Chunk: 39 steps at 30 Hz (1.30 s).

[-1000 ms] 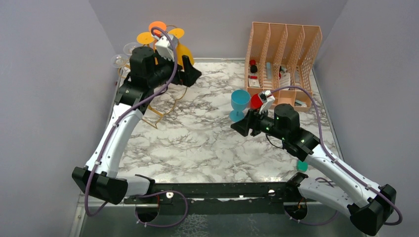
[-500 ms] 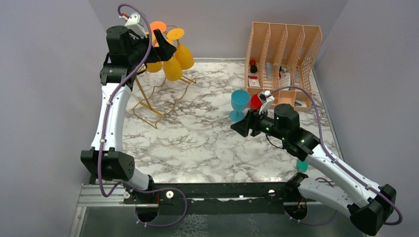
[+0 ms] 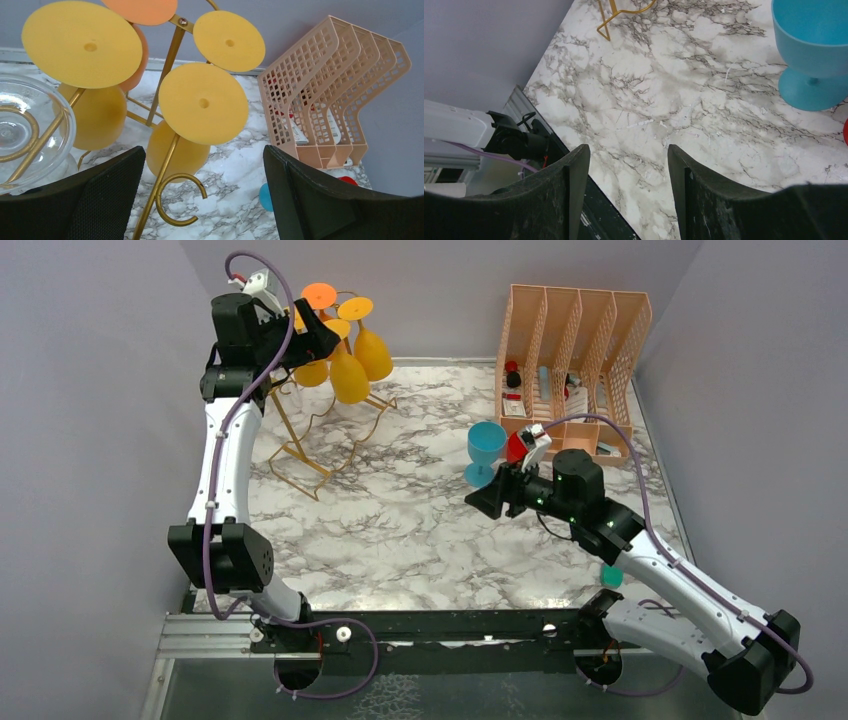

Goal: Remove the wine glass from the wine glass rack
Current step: Pick up the wine glass from the wine rack.

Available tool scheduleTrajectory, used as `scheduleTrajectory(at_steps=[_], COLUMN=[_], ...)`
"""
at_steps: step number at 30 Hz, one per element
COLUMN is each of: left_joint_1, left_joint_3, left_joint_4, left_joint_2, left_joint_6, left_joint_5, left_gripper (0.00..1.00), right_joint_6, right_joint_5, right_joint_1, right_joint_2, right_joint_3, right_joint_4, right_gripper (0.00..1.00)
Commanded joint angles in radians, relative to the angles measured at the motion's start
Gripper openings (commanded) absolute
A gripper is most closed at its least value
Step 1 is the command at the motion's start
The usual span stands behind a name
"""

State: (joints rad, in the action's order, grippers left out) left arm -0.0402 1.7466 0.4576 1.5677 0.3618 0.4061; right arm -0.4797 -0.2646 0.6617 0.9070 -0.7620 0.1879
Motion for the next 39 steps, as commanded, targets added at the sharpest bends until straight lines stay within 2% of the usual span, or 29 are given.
scheduleTrajectory(at_steps=[1, 8, 15, 23, 32, 39], left_joint_1=[-0.011, -0.017, -0.040, -0.054, -0.070, -0.074], left_joint_3=[0.057, 0.055, 0.017, -0.045, -0.094, -0.115], left_joint_4=[-0.019, -0.035, -0.133, -0.219, -0.253, -0.315], left_joint_2=[0.044, 0.073, 0.092, 0.076, 0.061, 0.056], left_joint_6=[0.021, 0.056, 0.172, 0.259, 0.300, 0.349], left_joint_5=[-0.002, 0.012, 0.071, 0.111, 0.120, 0.179], left_gripper=[0.88, 0.82, 0.68, 0.54, 0.53, 0.58], right_joint_6=[0.046, 0.037, 0.050, 0.047, 0.037, 0.038], right_joint_5=[-0.095, -0.093, -0.167, -0.166, -0.165, -0.160], right_joint_1=[0.003, 0.002, 0.003, 0.003, 0.002, 0.002], right_joint_2=[-0.013, -0.038, -0.037, -0.048, -0.050, -0.047], right_joint_3=[-0.011, 0.008, 0.004, 0.007, 0.010, 0.012], right_joint_4=[-0.053, -0.071, -0.102, -0.088, -0.085, -0.084], right_gripper=[0.62, 0.63, 0.63, 0.63, 0.63, 0.63])
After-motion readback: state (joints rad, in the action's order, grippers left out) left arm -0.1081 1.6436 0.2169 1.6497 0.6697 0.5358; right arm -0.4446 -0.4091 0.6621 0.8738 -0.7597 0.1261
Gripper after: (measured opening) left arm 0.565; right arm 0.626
